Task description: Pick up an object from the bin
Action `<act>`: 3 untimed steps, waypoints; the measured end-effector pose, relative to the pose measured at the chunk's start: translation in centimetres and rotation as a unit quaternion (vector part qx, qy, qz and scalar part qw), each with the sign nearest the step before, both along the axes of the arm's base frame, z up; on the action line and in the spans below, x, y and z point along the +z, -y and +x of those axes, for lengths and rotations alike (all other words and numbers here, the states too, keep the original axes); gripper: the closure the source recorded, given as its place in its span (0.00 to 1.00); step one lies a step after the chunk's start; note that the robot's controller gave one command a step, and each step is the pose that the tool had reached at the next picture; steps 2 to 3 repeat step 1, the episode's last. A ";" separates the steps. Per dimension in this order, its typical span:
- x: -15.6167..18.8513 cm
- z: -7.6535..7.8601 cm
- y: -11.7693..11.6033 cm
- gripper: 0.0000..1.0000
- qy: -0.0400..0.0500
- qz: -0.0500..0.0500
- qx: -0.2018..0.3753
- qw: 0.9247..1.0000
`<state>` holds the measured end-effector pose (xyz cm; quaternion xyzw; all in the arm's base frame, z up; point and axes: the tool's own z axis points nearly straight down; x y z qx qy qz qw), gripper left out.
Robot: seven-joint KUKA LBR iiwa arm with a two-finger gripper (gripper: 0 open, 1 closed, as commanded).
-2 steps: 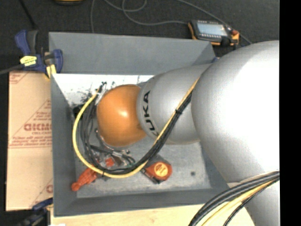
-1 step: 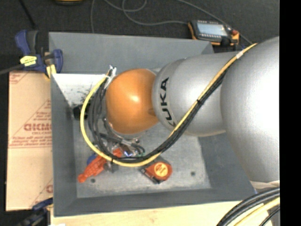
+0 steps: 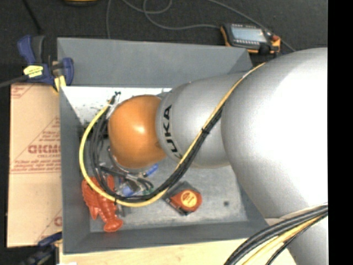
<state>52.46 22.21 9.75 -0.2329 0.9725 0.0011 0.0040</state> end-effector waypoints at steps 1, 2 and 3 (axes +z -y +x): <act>-2.2 0.3 -0.9 1.00 0.007 0.002 -0.004 1.000; -2.2 0.3 -0.9 1.00 0.007 0.002 -0.004 1.000; -2.2 0.3 -0.9 1.00 0.007 0.002 -0.004 1.000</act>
Offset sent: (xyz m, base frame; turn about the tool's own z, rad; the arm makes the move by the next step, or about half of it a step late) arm 0.0000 0.0000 0.0000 0.0000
